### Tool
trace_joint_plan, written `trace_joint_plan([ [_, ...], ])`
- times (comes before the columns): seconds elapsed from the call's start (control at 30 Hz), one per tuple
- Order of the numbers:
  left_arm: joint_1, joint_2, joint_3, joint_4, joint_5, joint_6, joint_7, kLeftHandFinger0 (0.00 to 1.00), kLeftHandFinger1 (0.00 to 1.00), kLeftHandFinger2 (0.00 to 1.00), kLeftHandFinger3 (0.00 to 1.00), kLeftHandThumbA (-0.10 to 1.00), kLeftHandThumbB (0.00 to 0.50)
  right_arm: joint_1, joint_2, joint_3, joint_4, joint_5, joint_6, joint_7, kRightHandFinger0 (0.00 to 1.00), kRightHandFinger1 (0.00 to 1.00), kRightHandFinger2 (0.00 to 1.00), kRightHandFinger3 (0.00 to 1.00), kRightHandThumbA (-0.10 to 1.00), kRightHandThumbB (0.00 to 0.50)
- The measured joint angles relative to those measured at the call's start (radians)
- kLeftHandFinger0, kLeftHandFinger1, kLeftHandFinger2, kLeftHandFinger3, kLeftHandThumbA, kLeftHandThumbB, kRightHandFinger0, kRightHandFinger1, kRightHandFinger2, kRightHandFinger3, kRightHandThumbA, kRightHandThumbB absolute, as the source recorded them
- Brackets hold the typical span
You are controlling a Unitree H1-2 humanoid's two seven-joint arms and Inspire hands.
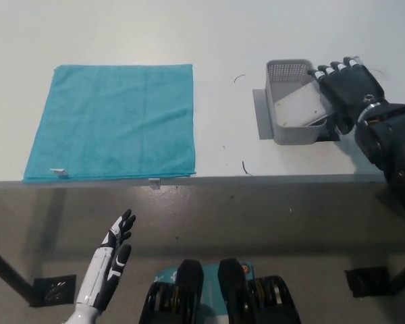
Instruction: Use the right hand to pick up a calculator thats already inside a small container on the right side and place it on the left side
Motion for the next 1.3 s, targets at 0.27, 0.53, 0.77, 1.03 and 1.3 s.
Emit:
trace_joint_plan([
  [0.27, 0.003, 0.0, -0.001, 0.004, 0.001, 0.003, -0.001, 1.0, 1.0, 1.0, 1.0, 1.0, 0.019, -0.016, 0.033, 0.019, 0.126, -0.011, -0.015, -0.195, 0.0, 0.01, 0.2, 0.2, -0.1, 0.306],
  [0.53, 0.003, 0.0, -0.002, 0.008, 0.003, 0.005, -0.001, 1.0, 1.0, 1.0, 1.0, 1.0, 0.039, -0.023, 0.037, 0.022, 0.224, -0.012, -0.039, -0.389, 0.0, 0.0, 0.26, 0.25, -0.1, 0.299],
  [0.77, 0.003, 0.0, -0.002, 0.008, 0.004, 0.006, -0.001, 1.0, 1.0, 1.0, 1.0, 1.0, 0.032, -0.022, 0.039, 0.022, 0.292, -0.01, -0.083, -0.542, 0.0, 0.11, 0.47, 0.12, -0.1, 0.256],
  [1.03, 0.003, 0.0, -0.002, 0.008, 0.003, 0.005, -0.001, 1.0, 1.0, 1.0, 1.0, 1.0, 0.024, -0.01, 0.038, 0.023, 0.318, -0.01, -0.129, -0.662, 0.0, 0.21, 0.59, 0.12, -0.1, 0.298],
  [1.3, -0.004, 0.0, -0.001, 0.008, 0.002, 0.004, -0.001, 1.0, 1.0, 1.0, 1.0, 1.0, 0.029, 0.005, -0.014, -0.025, 0.121, -0.002, -0.163, -0.733, 0.0, 0.45, 0.84, 0.2, -0.1, 0.148],
])
